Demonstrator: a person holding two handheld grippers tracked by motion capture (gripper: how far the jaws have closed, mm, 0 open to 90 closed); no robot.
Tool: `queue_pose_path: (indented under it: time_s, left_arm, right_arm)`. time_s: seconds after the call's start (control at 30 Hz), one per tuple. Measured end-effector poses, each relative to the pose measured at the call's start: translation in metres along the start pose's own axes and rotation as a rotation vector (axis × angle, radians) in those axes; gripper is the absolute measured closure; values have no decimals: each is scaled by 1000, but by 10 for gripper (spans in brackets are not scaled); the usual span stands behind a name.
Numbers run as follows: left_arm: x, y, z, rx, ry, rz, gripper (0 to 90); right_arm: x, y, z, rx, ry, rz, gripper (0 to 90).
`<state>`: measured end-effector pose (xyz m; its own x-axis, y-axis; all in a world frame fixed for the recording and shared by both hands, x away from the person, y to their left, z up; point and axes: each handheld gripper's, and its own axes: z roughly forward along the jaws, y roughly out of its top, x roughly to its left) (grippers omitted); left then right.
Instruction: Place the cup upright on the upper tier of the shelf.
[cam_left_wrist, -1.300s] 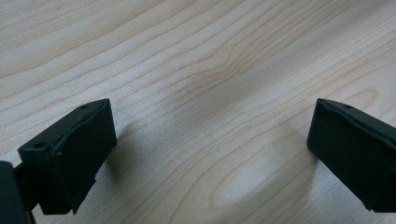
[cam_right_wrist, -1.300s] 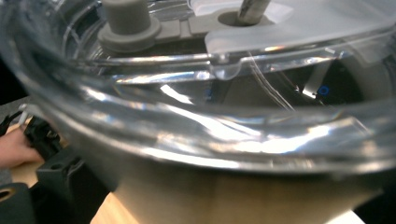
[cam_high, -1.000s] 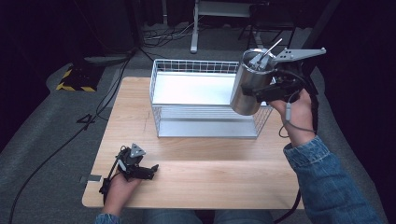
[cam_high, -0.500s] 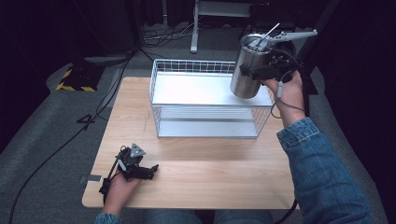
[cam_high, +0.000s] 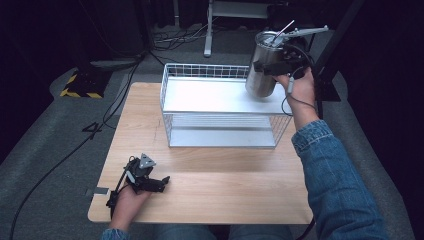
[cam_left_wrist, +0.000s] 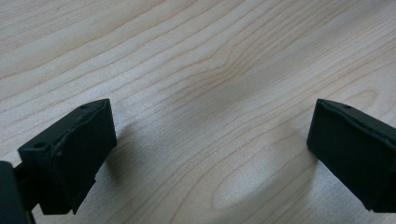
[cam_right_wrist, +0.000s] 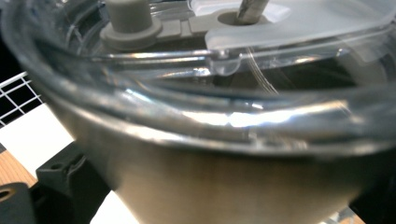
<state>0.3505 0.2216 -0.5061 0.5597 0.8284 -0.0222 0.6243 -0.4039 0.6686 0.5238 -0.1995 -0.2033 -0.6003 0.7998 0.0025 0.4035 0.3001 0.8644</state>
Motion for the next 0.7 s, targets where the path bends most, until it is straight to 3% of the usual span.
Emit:
queue_pose_path:
  time_s: [0.27,0.7]
  left_arm:
    - [0,0,0,0,0,0,19]
    - [0,0,0,0,0,0,19]
  right_arm:
    - [2,-3,15,26,-16,-18,36]
    - [-4,-16,24,45,-10,5,36]
